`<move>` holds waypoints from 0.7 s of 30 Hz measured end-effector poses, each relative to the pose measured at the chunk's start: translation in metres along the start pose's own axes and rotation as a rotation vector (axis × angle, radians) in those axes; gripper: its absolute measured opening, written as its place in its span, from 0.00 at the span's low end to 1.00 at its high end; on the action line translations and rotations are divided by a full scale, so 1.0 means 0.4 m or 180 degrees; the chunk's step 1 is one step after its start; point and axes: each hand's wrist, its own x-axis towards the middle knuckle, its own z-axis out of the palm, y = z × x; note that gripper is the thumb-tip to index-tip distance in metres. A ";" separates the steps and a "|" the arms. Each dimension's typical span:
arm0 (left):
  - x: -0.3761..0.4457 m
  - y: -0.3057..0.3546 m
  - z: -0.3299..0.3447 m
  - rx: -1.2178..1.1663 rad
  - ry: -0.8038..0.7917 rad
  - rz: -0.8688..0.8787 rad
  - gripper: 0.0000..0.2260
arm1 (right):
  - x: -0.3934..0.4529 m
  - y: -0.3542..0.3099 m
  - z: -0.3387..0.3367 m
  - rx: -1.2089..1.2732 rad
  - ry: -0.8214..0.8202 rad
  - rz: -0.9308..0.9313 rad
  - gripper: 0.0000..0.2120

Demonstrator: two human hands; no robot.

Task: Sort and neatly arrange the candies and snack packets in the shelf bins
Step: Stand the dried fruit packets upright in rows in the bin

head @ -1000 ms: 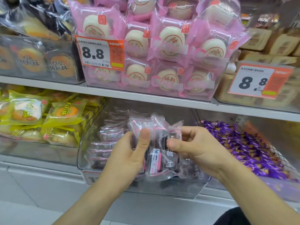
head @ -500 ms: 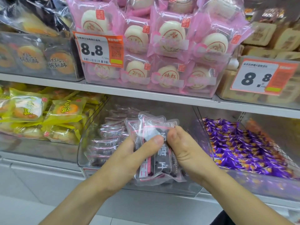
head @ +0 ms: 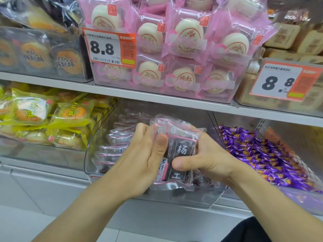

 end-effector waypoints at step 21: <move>0.033 -0.165 -0.013 0.2396 -0.1073 -0.0297 0.46 | 0.261 0.135 -0.169 -0.0816 0.2100 0.1587 0.22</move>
